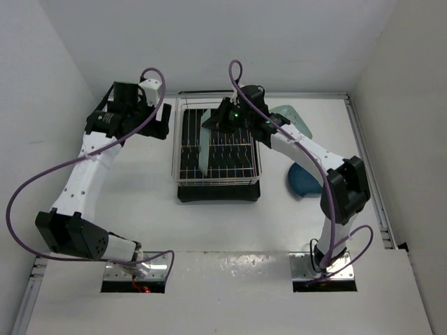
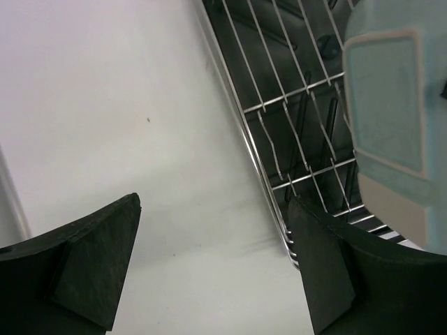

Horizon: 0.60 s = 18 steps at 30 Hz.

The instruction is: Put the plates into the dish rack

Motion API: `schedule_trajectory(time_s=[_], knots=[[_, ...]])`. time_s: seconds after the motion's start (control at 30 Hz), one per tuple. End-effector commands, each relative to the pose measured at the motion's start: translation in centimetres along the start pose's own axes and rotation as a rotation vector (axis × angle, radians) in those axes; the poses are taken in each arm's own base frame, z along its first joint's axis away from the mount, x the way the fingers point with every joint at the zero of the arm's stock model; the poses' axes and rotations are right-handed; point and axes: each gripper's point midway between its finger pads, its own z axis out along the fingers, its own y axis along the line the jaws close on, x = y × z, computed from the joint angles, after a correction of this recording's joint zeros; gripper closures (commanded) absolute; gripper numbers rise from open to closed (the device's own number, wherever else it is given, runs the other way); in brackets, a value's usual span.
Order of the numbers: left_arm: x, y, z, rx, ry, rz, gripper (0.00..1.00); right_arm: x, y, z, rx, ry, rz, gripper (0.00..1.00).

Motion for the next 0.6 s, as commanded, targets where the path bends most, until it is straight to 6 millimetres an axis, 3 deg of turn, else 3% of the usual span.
schedule_trajectory(time_s=[0.0,0.13,0.23,0.33,0.4,0.5,0.53,0.57], knots=[[0.8,-0.7,1.2,0.099,0.013,-0.072,0.10,-2.2,3.8,-0.3,-0.118,-0.051,-0.043,1.00],[3.0,-0.2,2.9,0.115,0.067,-0.101,0.11,-1.7,2.7,1.0,-0.106,-0.043,-0.023,1.00],[3.3,-0.3,3.2,0.116,0.070,-0.102,0.11,-1.0,1.5,2.3,-0.089,-0.019,0.015,1.00],[3.5,-0.2,3.4,0.116,0.071,-0.091,0.11,-1.1,2.6,2.7,-0.140,-0.003,0.045,1.00],[3.9,-0.2,3.5,0.118,0.081,-0.084,0.11,-1.3,4.0,2.0,-0.156,-0.022,0.036,1.00],[4.3,-0.3,3.6,0.119,0.090,-0.086,0.11,-2.2,4.3,1.2,-0.127,-0.079,-0.008,1.00],[4.5,-0.3,3.9,0.120,0.099,-0.087,0.11,-3.3,5.5,-0.2,-0.138,-0.126,-0.021,1.00],[4.5,-0.2,3.9,0.121,0.099,-0.078,0.11,-3.4,5.1,-0.5,-0.111,-0.135,-0.024,1.00]])
